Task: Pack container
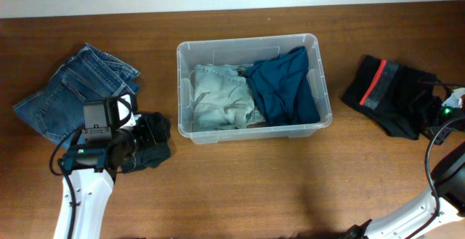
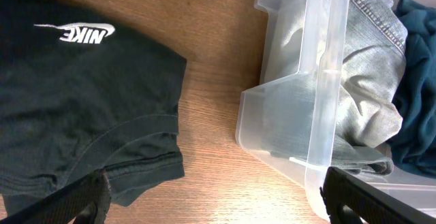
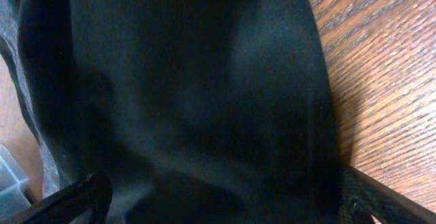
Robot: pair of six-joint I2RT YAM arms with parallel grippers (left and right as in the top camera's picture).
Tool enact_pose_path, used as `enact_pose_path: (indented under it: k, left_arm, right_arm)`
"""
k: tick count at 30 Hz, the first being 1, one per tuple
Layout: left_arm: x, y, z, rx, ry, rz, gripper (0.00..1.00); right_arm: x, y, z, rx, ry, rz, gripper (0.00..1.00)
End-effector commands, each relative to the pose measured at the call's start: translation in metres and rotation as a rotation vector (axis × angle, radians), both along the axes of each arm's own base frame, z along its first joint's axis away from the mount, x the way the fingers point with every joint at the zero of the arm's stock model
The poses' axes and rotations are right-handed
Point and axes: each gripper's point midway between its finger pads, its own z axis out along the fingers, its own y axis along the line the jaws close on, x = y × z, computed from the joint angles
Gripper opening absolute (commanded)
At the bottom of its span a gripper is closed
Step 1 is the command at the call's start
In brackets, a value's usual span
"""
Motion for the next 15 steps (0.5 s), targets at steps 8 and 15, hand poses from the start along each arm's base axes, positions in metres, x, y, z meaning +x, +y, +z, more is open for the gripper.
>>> enact_pose_path:
  k: [8, 15]
  left_arm:
    - [0.001, 0.0, 0.002, 0.014, -0.011, -0.013, 0.99]
    - [0.001, 0.0, 0.002, 0.014, -0.011, -0.013, 0.99]
  right_arm:
    - [-0.004, -0.001, 0.001, -0.026, 0.045, 0.008, 0.98]
    - [0.019, -0.014, 0.044, -0.241, 0.085, 0.048, 0.99]
